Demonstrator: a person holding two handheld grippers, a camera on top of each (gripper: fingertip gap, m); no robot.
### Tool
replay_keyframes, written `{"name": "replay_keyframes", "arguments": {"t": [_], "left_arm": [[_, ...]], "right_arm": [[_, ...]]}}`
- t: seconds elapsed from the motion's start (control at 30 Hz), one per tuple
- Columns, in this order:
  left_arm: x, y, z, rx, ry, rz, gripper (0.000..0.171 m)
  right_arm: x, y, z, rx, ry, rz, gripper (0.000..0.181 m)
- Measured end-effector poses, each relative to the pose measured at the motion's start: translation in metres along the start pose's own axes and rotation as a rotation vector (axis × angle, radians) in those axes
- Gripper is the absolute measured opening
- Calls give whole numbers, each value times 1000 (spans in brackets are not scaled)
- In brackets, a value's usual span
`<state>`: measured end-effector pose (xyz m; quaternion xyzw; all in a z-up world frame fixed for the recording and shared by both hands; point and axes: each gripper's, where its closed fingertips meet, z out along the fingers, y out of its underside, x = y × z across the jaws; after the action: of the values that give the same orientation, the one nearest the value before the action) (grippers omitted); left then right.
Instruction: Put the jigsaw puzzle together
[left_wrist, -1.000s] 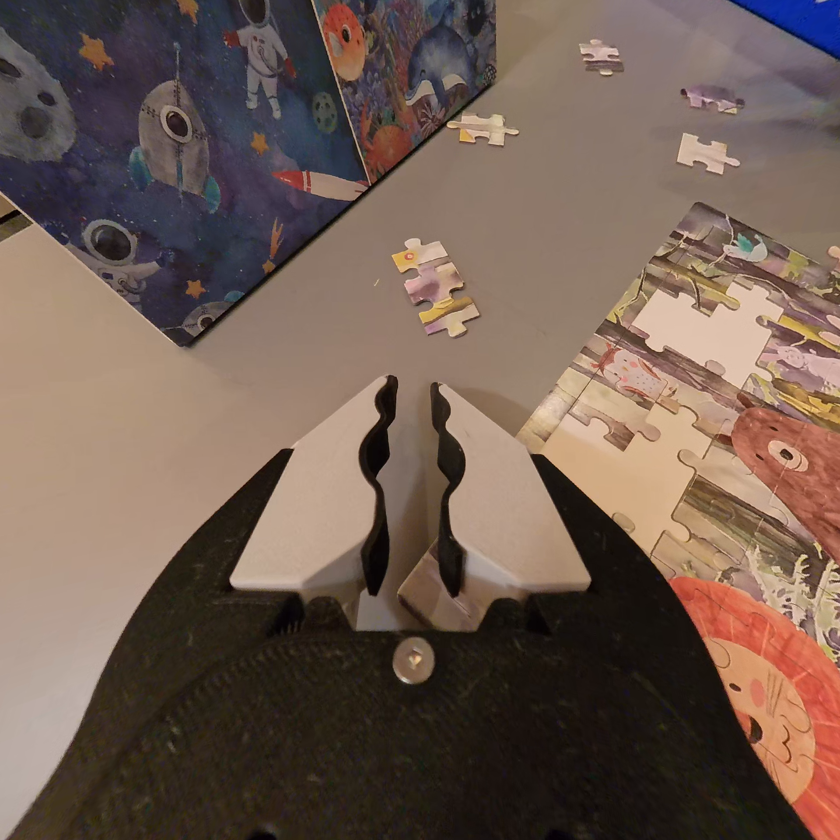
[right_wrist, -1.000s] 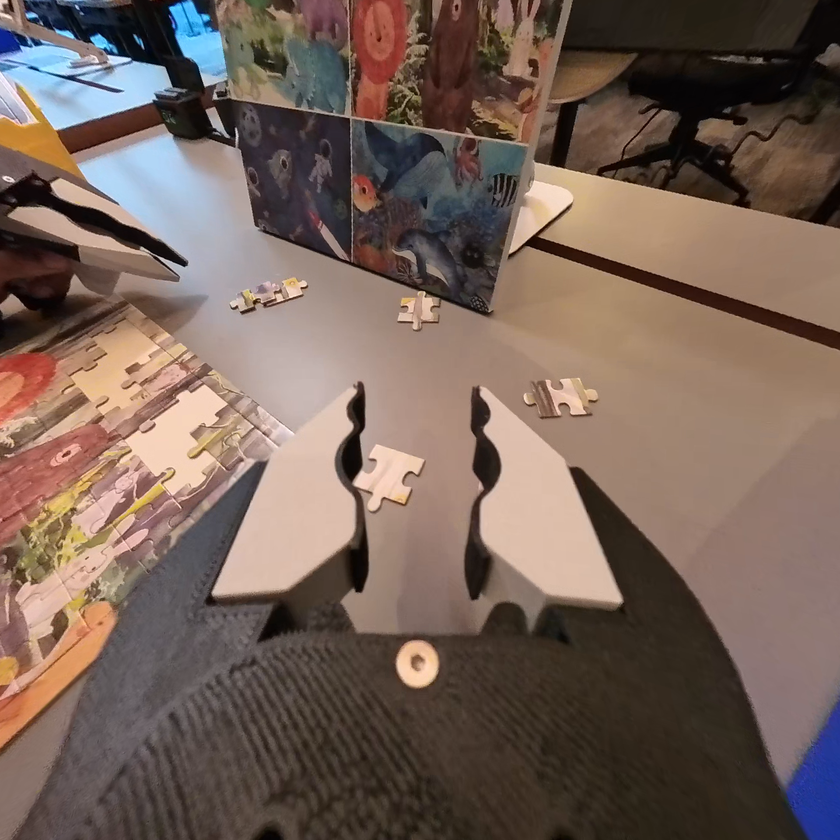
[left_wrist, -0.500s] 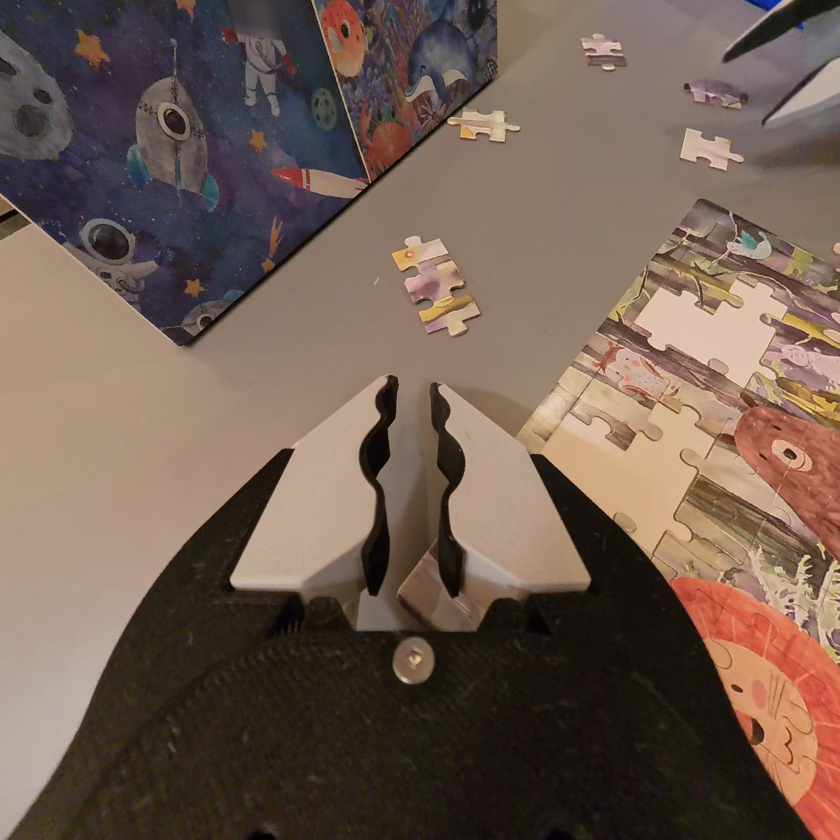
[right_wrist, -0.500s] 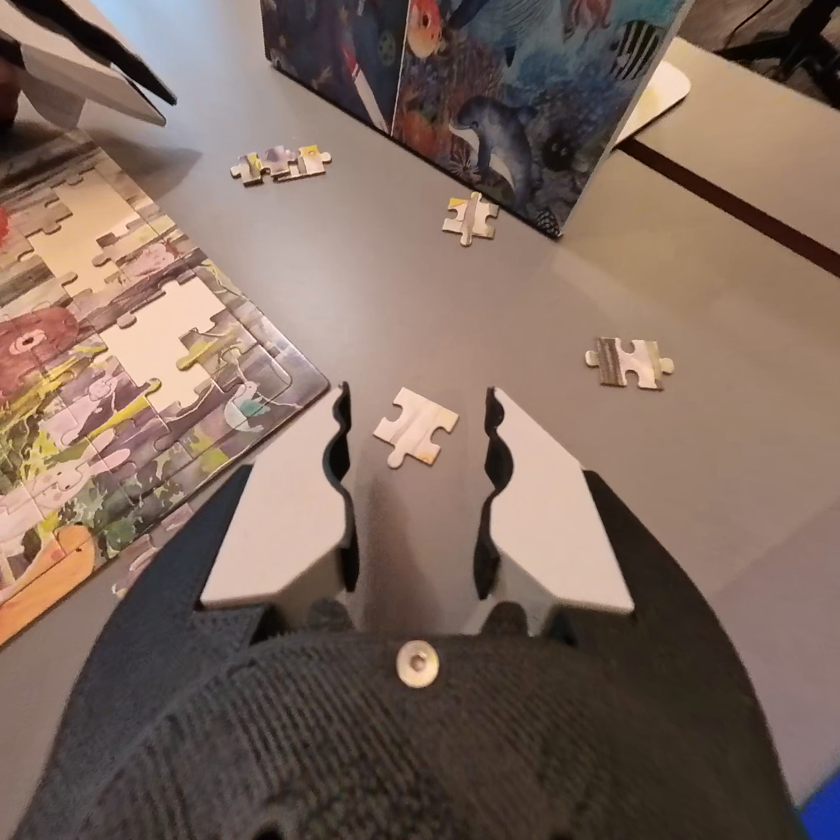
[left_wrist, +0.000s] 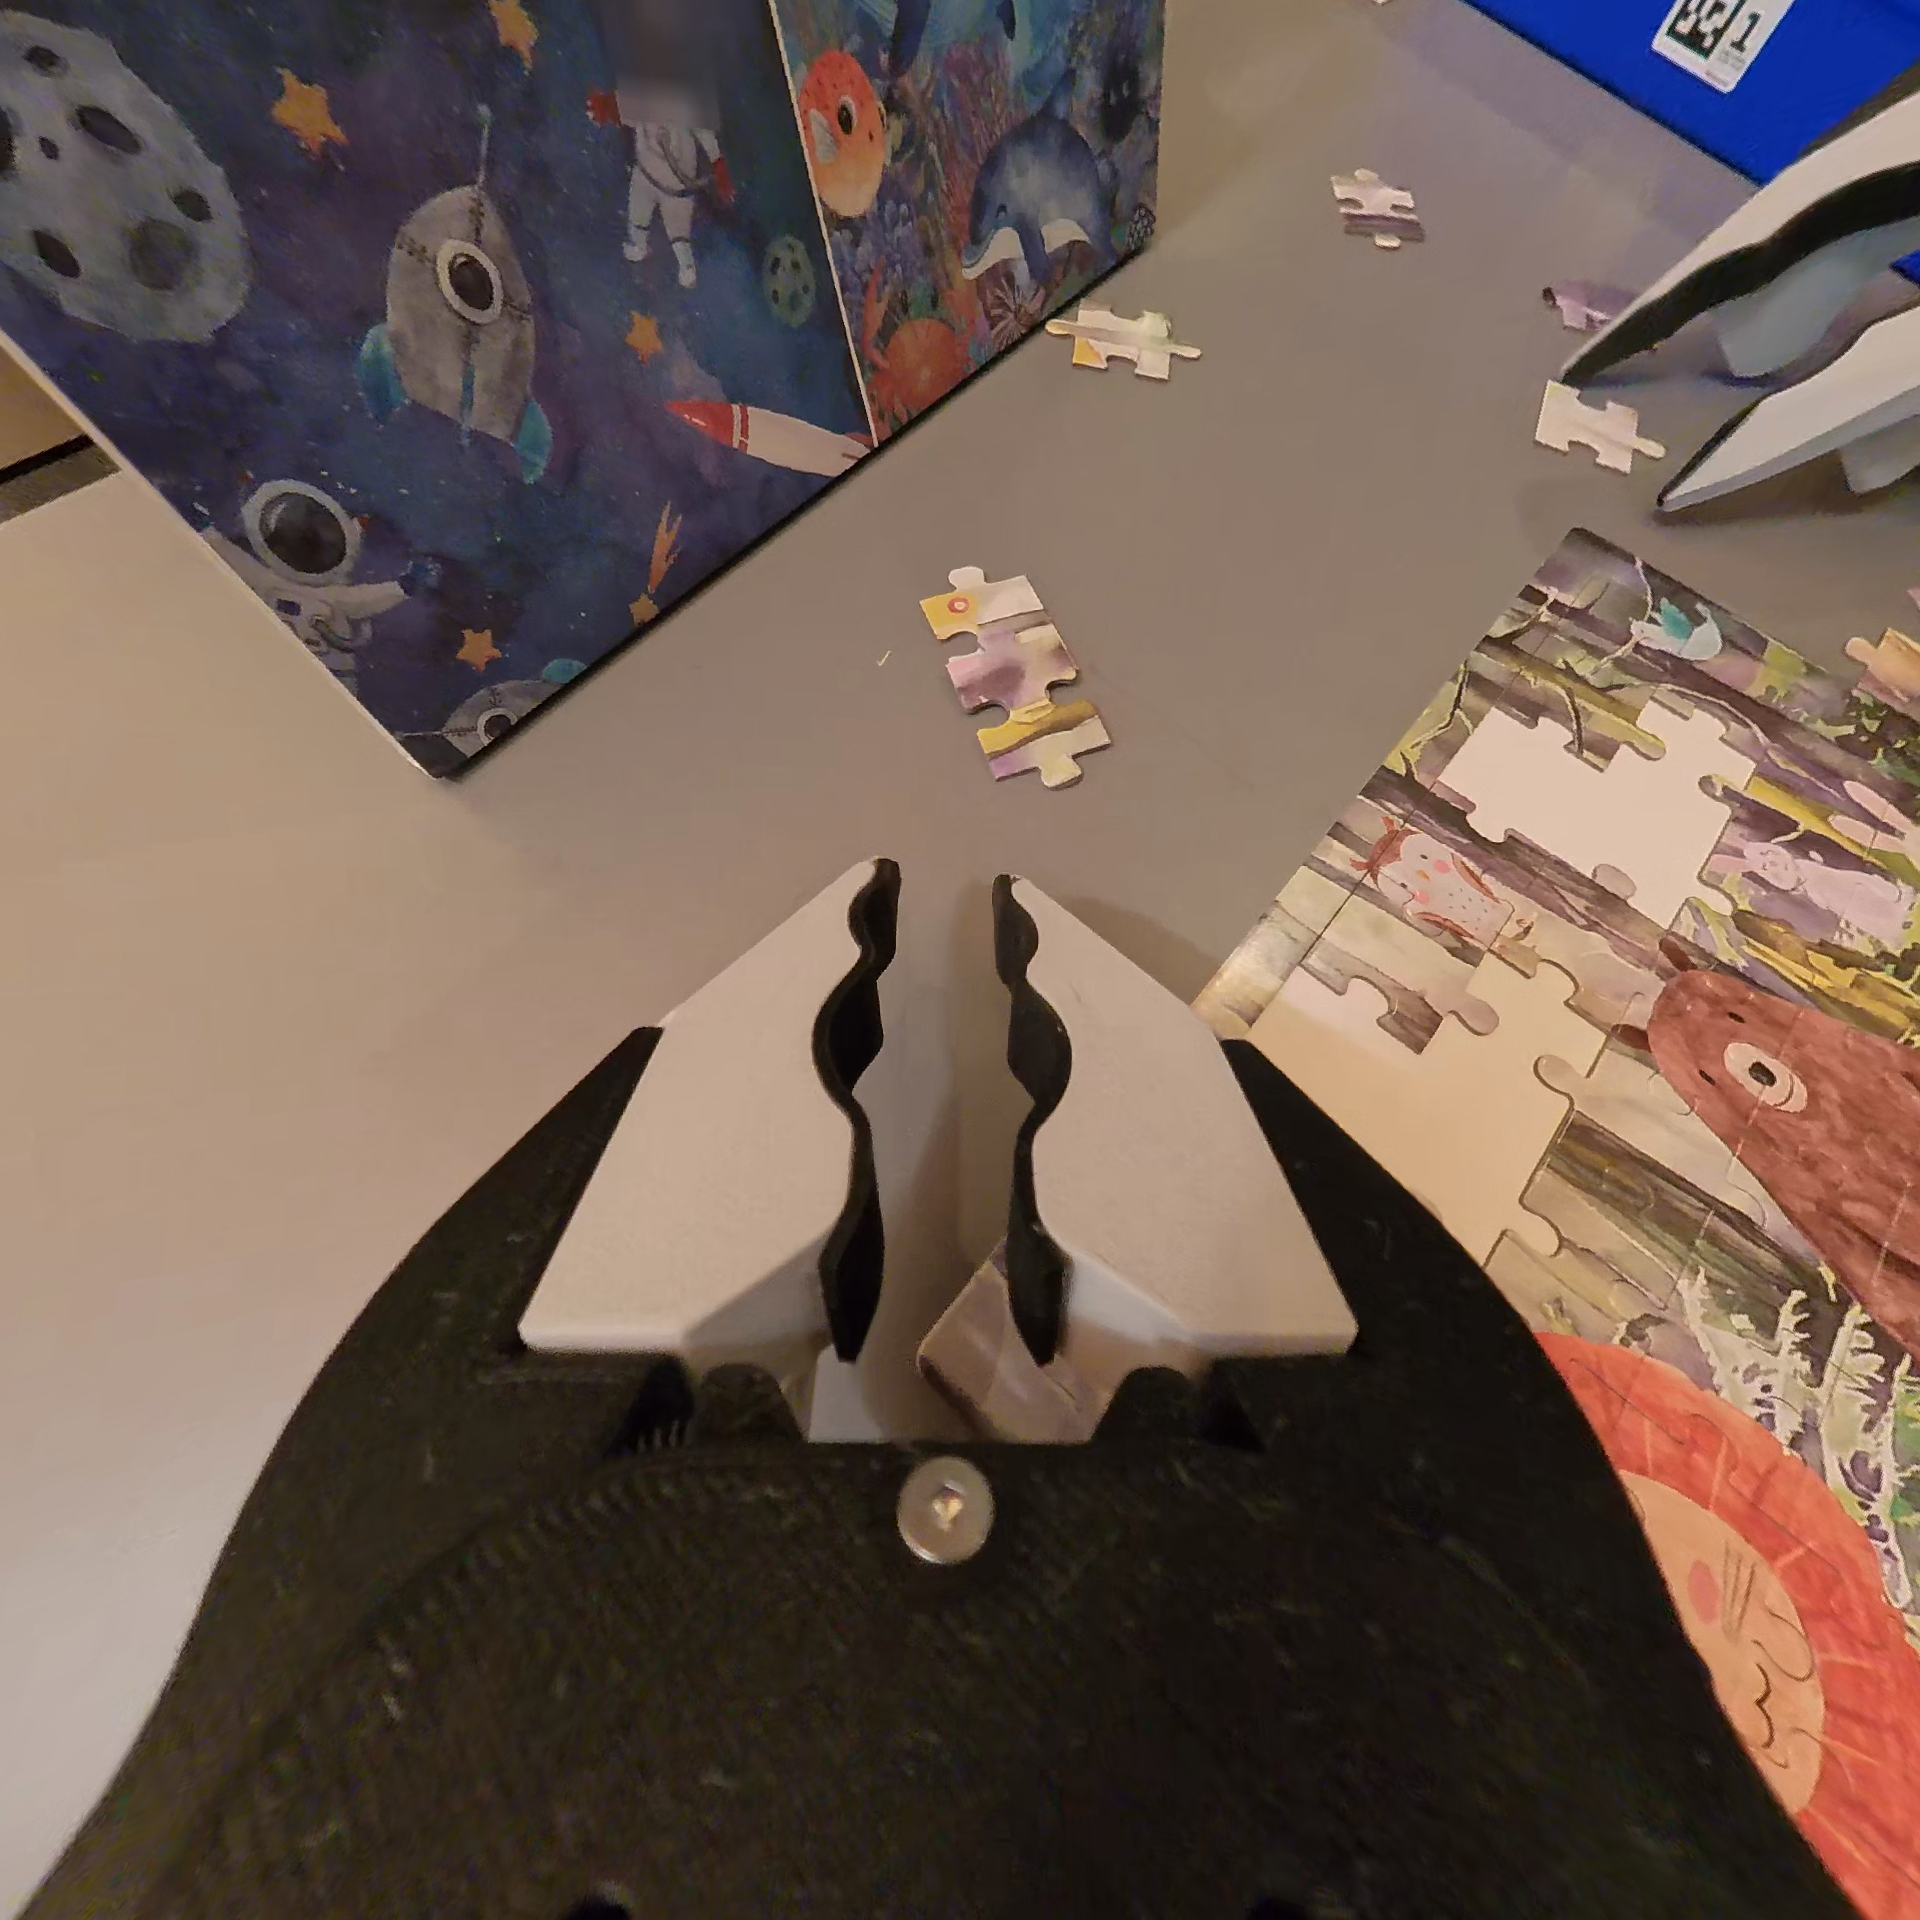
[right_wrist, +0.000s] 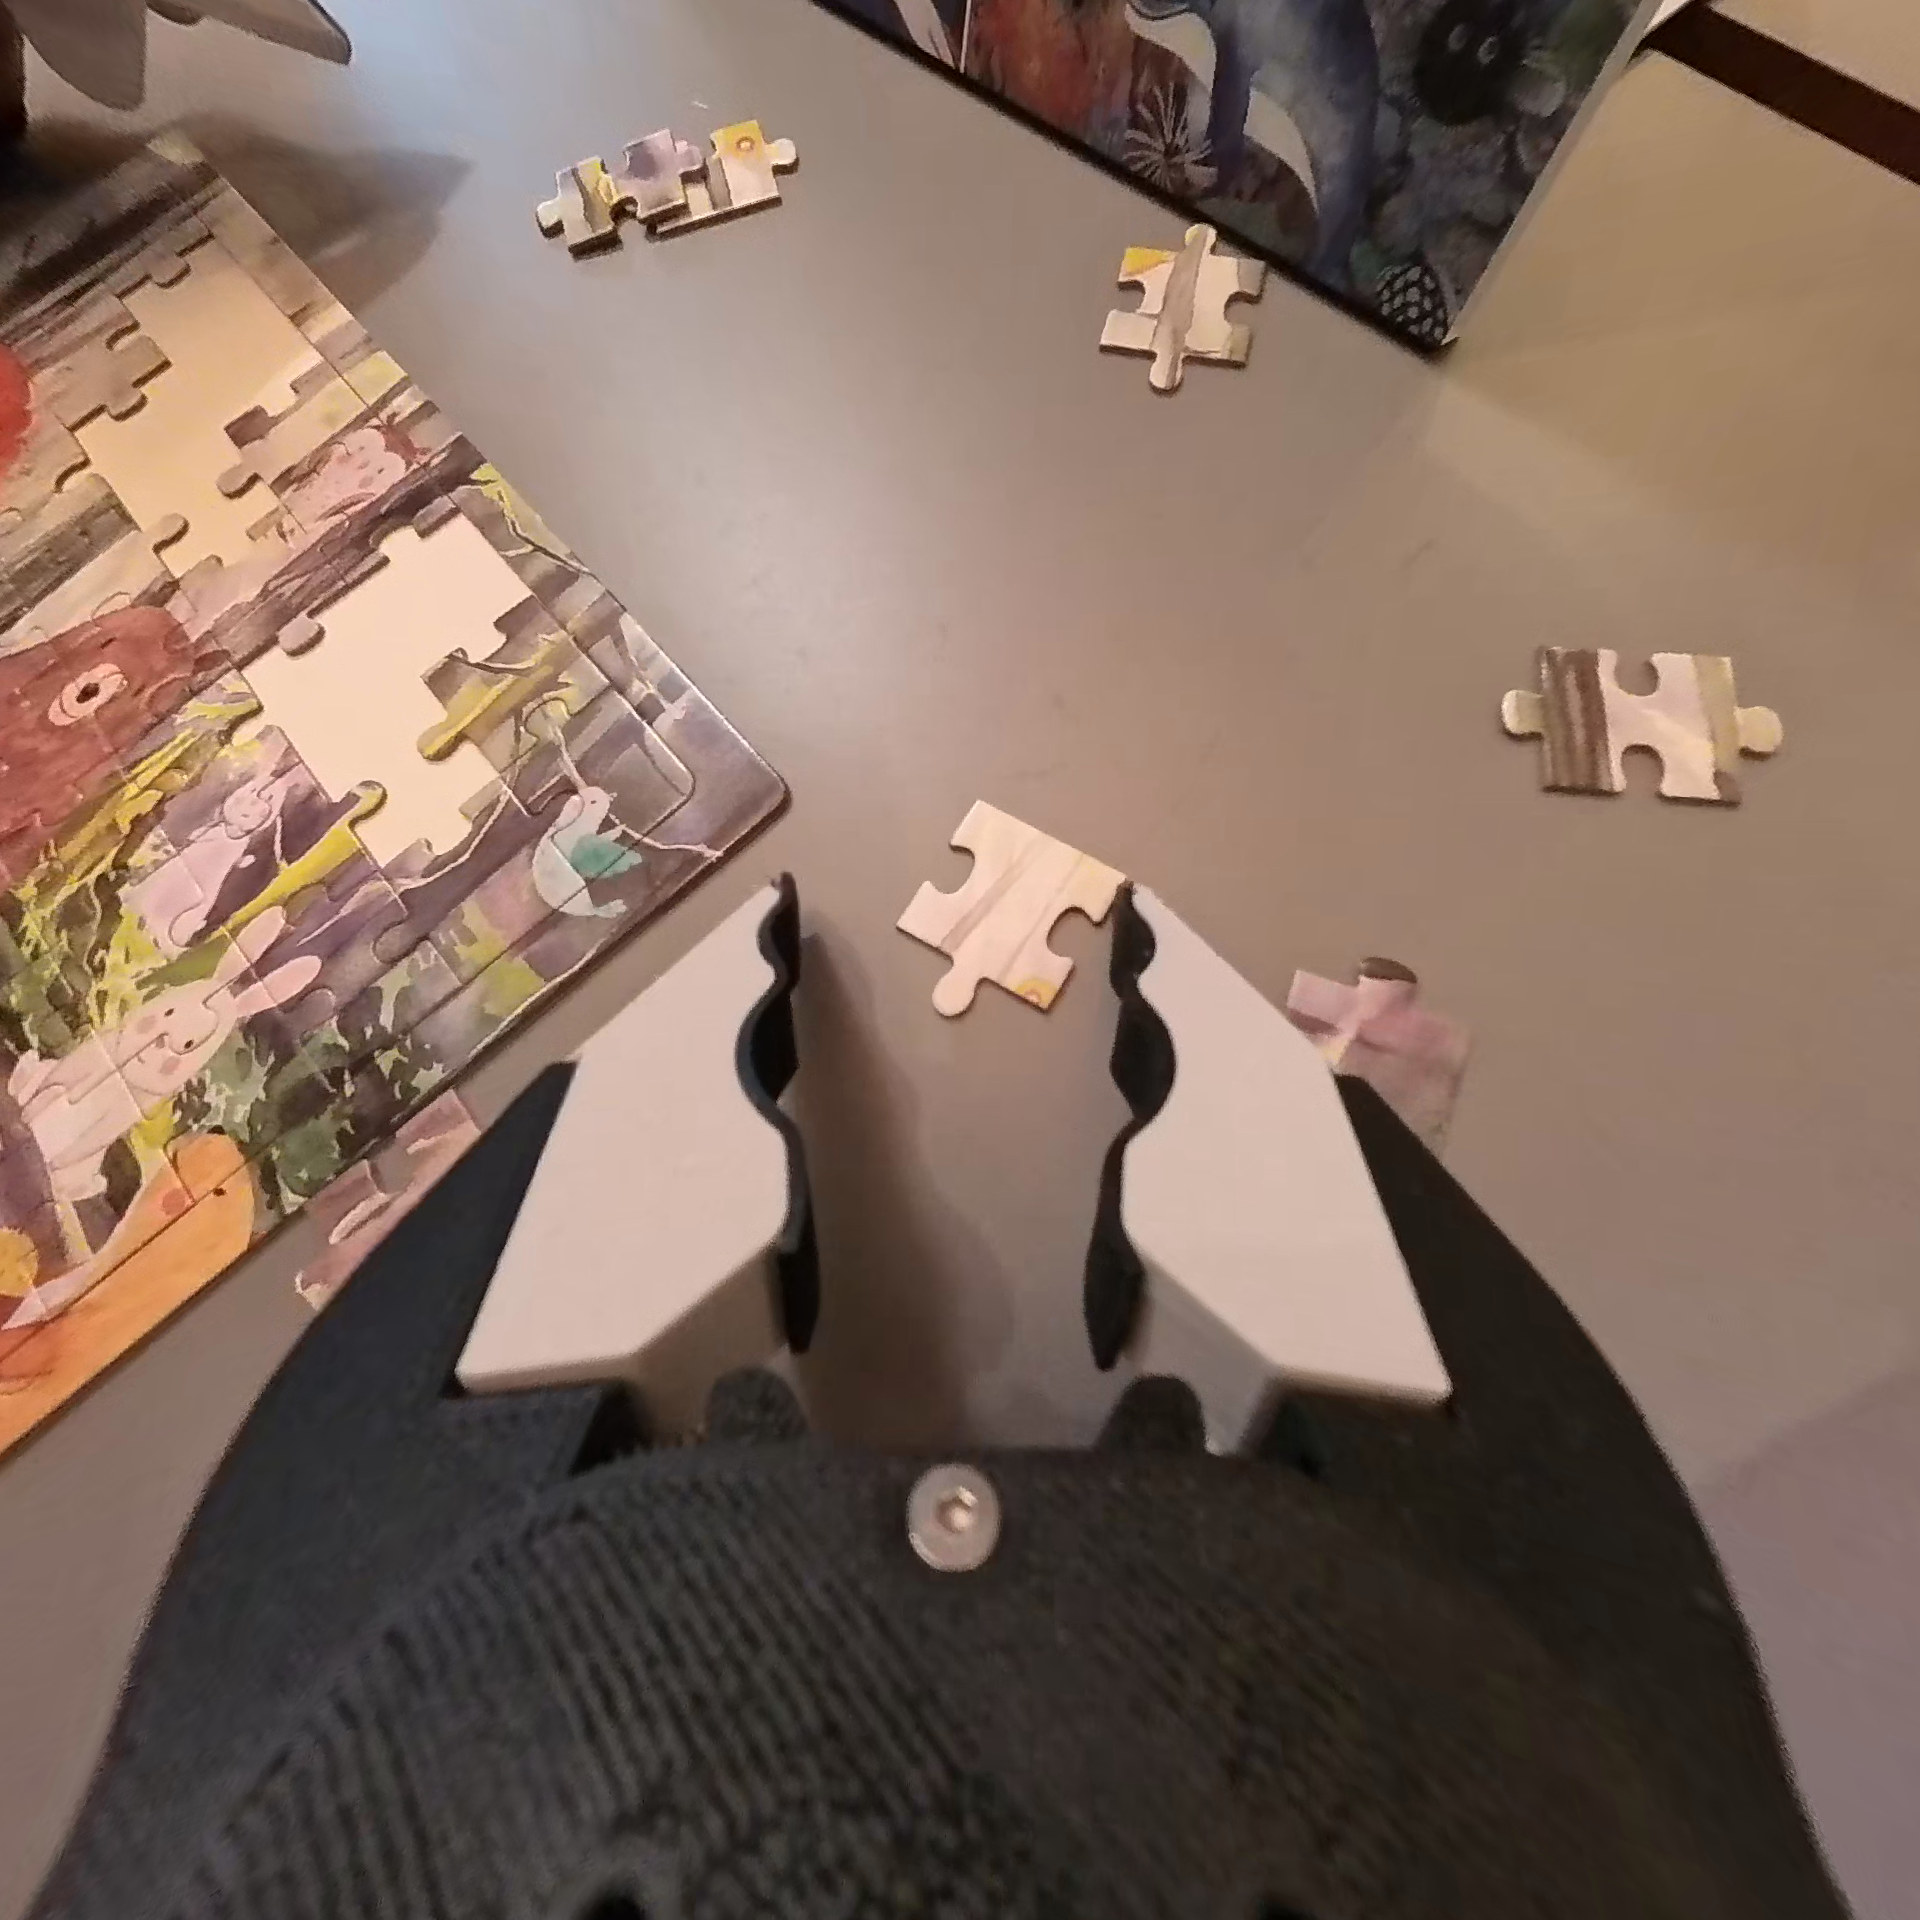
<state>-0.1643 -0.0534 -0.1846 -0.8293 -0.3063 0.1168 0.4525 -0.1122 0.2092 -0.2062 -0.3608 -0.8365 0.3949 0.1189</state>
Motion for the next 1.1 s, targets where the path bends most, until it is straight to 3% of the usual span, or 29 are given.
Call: {"name": "replay_keyframes", "arguments": {"t": [0.33,0.43,1.1], "left_arm": [[-4,-3,-3,29,9,-53,19],[-5,-3,-3,30,10,-56,19],[-4,-2,-2,18,6,-48,21]], "right_arm": [[9,3,-3,-14,49,-1,30],[6,3,-4,-19,28,-1,10],[6,10,-10,-53,2,25,11]]}}
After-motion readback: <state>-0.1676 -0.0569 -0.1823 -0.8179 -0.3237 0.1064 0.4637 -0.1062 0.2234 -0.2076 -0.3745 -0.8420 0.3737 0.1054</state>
